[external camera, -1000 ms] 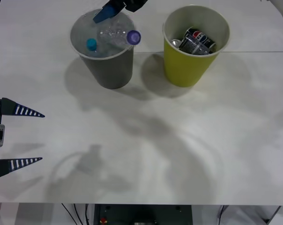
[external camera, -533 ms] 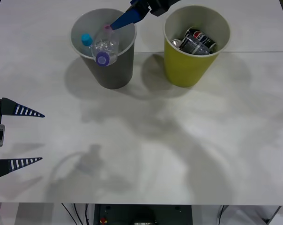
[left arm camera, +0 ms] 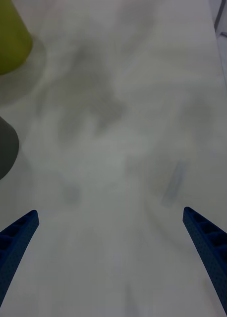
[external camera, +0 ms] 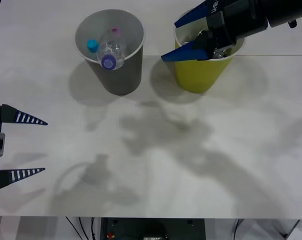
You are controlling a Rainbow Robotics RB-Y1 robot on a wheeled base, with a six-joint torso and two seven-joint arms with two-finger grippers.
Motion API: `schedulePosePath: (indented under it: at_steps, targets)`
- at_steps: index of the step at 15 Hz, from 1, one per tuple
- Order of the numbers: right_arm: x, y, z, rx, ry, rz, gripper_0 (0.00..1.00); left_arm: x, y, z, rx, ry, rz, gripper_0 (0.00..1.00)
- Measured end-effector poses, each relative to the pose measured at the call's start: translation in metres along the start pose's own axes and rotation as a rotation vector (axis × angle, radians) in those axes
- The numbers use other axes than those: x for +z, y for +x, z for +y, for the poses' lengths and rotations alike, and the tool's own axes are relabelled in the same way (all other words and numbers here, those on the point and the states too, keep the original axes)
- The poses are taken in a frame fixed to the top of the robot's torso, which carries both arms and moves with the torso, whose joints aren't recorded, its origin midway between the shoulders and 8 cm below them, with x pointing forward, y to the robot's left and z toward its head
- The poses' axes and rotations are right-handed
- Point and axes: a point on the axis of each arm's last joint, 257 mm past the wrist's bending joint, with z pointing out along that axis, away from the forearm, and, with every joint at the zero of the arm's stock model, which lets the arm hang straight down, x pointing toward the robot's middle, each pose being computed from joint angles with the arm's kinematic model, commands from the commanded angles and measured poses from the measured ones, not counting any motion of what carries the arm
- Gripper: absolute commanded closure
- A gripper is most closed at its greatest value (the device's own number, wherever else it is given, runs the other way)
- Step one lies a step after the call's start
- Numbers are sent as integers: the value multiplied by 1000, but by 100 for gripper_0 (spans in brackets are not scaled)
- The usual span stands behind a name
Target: Put the can into the green bin and the plastic bottle into the gray bin
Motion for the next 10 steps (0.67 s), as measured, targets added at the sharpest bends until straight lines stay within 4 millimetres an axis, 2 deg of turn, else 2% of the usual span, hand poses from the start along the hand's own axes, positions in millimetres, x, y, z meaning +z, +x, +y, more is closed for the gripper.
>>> schedulePosePath:
  at_steps: [10]
  targets:
    - [-60, 118, 50, -204, -35, 2, 0, 0, 0, 0, 0, 0, 0, 0]
